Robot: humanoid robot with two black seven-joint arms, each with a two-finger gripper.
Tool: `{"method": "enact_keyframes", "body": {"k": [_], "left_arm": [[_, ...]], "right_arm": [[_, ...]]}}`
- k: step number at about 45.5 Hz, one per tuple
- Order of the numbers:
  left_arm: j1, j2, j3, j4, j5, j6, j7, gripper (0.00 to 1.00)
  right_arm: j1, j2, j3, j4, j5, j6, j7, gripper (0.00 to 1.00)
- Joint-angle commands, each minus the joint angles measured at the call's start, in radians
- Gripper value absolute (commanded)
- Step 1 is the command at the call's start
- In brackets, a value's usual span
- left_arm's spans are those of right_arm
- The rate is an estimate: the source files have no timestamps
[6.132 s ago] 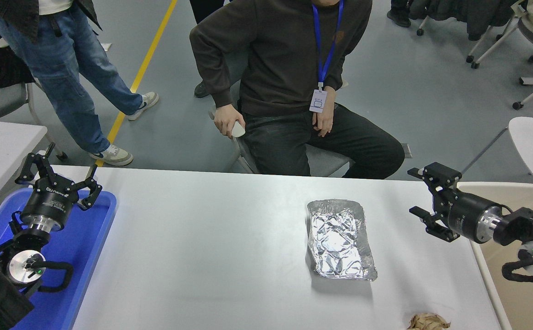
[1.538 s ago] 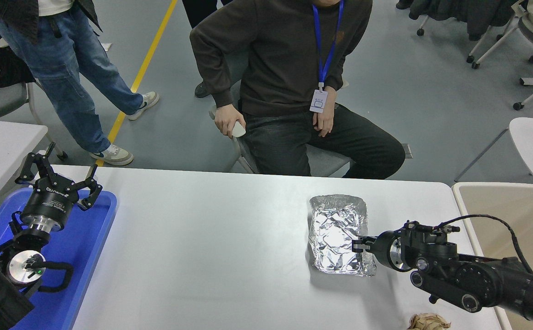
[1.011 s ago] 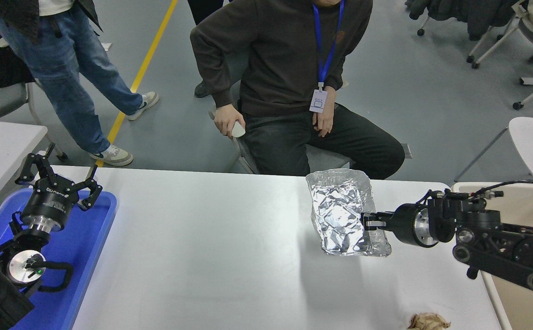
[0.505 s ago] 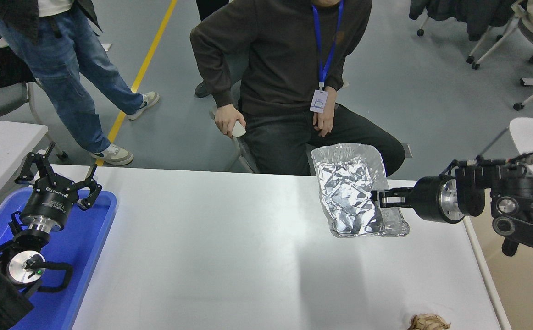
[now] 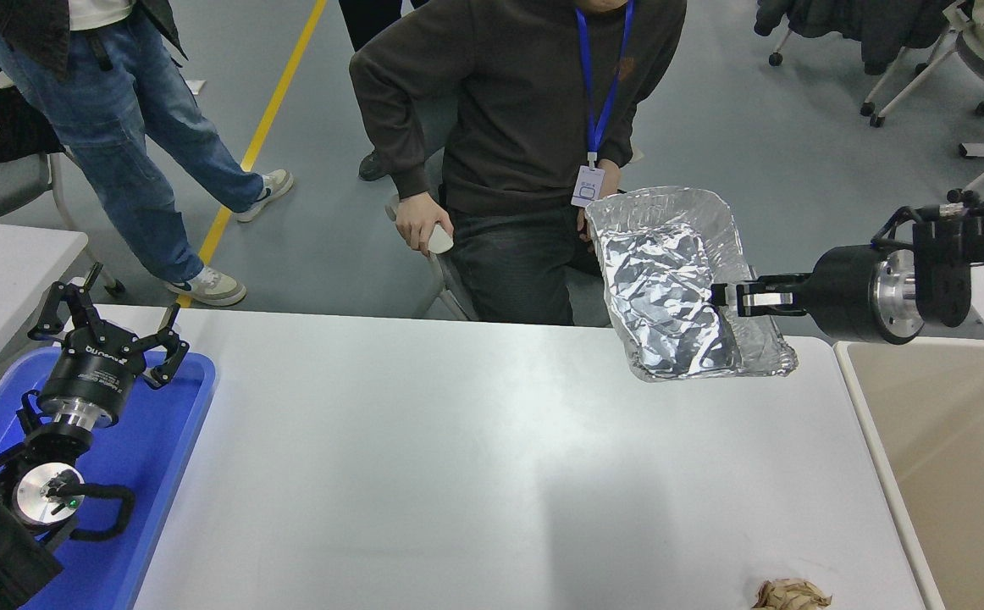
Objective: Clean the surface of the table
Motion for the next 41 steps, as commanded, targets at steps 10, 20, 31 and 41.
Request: {"method": "enact_keyframes", "body": {"k": [10,20,31,41], "left_arm": [[0.000,0.000,0.000,0.000,0.000,0.000,0.000,1.00],[0.000,0.000,0.000,0.000,0.000,0.000,0.000,1.00],[0.000,0.000,0.000,0.000,0.000,0.001,0.000,1.00],[0.000,0.000,0.000,0.000,0.000,0.001,0.000,1.00]], "right_arm": [[-0.032,-0.071,-0.010,-0.076,-0.022,0.011,0.020,0.00],[-0.064,-0.135,-0.009,-0.101,-0.027,0.011,0.071,0.00],[-0.074,-0.187,-0.012,-0.185,-0.025,0.009,0.126,0.00],[-0.125,-0.200,-0.009,-0.323,-0.016,0.008,0.193,0.00]]}}
